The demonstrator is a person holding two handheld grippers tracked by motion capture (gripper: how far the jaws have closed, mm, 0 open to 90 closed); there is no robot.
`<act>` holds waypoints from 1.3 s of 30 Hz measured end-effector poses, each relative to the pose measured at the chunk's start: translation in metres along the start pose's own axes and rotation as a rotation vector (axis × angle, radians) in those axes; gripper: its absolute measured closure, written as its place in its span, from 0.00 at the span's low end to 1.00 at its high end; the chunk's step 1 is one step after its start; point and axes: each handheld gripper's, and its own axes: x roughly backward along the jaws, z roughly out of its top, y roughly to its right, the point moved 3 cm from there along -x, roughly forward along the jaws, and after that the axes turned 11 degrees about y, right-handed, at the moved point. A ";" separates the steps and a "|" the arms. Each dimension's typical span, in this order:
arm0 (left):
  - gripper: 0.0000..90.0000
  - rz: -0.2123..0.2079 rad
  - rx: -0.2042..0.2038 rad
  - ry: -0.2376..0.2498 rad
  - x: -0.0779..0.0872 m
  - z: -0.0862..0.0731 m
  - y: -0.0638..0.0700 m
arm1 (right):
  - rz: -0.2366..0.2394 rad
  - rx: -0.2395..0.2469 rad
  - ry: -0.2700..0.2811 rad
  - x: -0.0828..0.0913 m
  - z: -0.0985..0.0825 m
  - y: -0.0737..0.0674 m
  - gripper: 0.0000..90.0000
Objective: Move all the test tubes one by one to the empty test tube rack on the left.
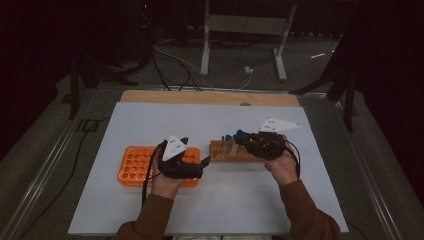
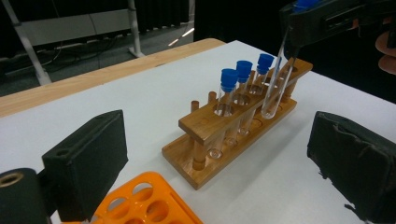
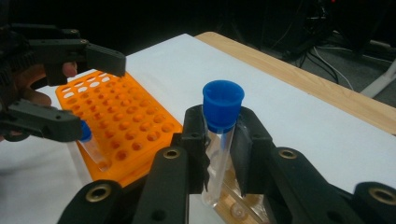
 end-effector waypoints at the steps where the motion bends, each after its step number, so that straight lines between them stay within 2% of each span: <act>1: 0.07 0.001 -0.004 0.000 -0.001 0.000 0.001 | 0.002 -0.003 -0.002 -0.001 0.000 -0.001 0.85; 9: 0.10 -0.019 -0.009 -0.001 -0.007 0.004 0.007 | 0.028 -0.002 -0.014 -0.010 0.003 -0.010 0.85; 12: 0.18 -0.024 -0.007 0.011 -0.009 0.007 0.009 | 0.037 -0.001 -0.014 -0.013 0.005 -0.014 0.85; 15: 0.20 -0.027 -0.015 0.008 -0.011 0.008 0.011 | 0.052 -0.005 -0.014 -0.015 0.007 -0.018 0.85; 20: 0.34 -0.043 -0.036 0.007 -0.014 0.011 0.016 | 0.072 -0.003 -0.015 -0.021 0.010 -0.026 0.85; 30: 0.62 -0.084 -0.043 0.000 -0.019 0.012 0.021 | 0.111 0.012 -0.007 -0.029 0.013 -0.041 0.85; 39: 0.80 -0.107 -0.045 0.004 -0.020 0.011 0.021 | 0.126 0.019 -0.010 -0.032 0.012 -0.046 0.85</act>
